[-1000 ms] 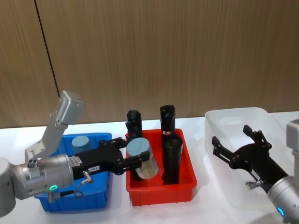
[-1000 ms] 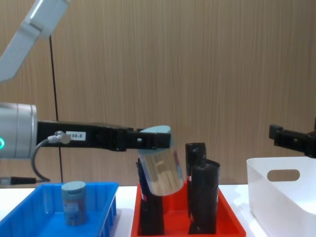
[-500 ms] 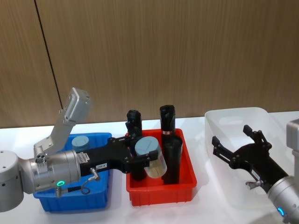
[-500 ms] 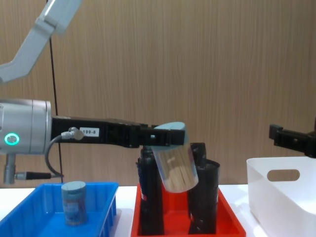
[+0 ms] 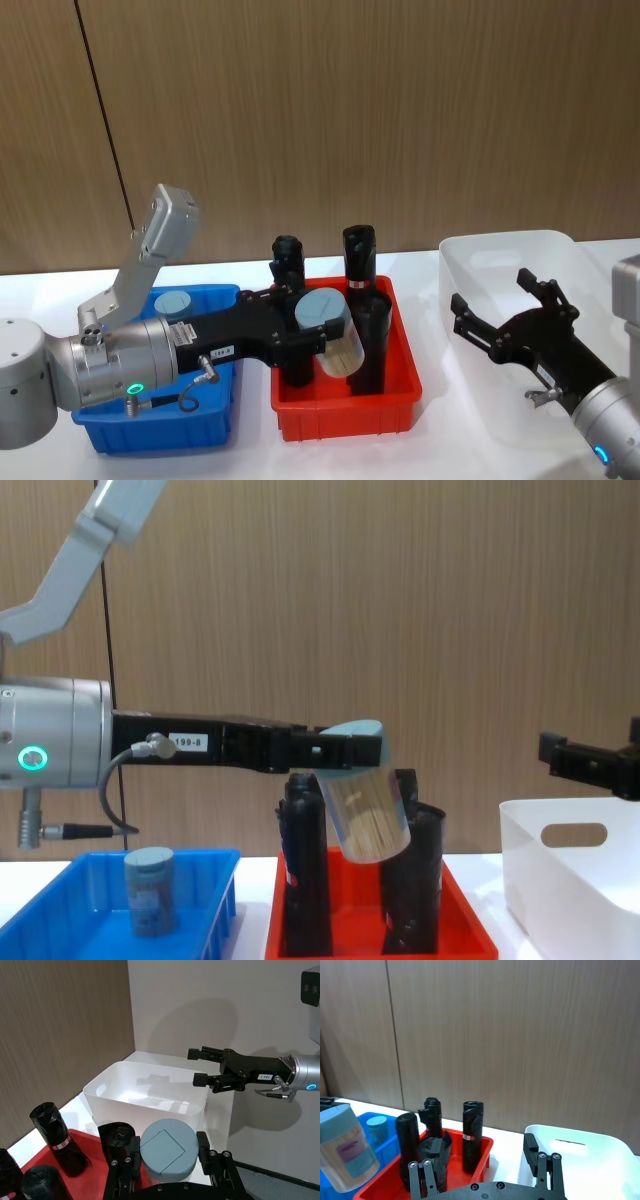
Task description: Pick the cotton swabs from the blue box and place them into the white box.
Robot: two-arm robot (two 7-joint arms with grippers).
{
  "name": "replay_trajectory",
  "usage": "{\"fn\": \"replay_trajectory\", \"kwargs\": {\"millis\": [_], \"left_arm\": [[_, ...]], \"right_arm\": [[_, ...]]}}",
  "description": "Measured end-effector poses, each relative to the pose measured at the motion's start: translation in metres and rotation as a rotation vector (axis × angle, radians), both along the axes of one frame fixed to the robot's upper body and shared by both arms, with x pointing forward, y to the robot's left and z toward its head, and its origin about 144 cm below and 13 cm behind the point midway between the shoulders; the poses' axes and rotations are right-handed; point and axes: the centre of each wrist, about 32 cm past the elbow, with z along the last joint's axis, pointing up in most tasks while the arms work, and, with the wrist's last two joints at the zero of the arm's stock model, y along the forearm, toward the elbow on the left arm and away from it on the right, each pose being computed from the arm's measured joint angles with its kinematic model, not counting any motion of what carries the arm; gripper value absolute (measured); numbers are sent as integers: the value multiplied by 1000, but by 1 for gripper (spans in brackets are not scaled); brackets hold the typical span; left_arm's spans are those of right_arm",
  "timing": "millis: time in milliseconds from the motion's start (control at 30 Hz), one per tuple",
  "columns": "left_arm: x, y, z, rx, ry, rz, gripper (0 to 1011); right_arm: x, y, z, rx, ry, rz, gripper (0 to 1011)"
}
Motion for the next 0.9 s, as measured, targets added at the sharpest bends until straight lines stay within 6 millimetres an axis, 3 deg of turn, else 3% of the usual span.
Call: {"fn": "replay_trajectory", "kwargs": {"millis": [900], "left_arm": [[1, -1, 0, -6, -4, -7, 670]], "right_arm": [[13, -13, 21, -41, 73, 331, 1002]]}}
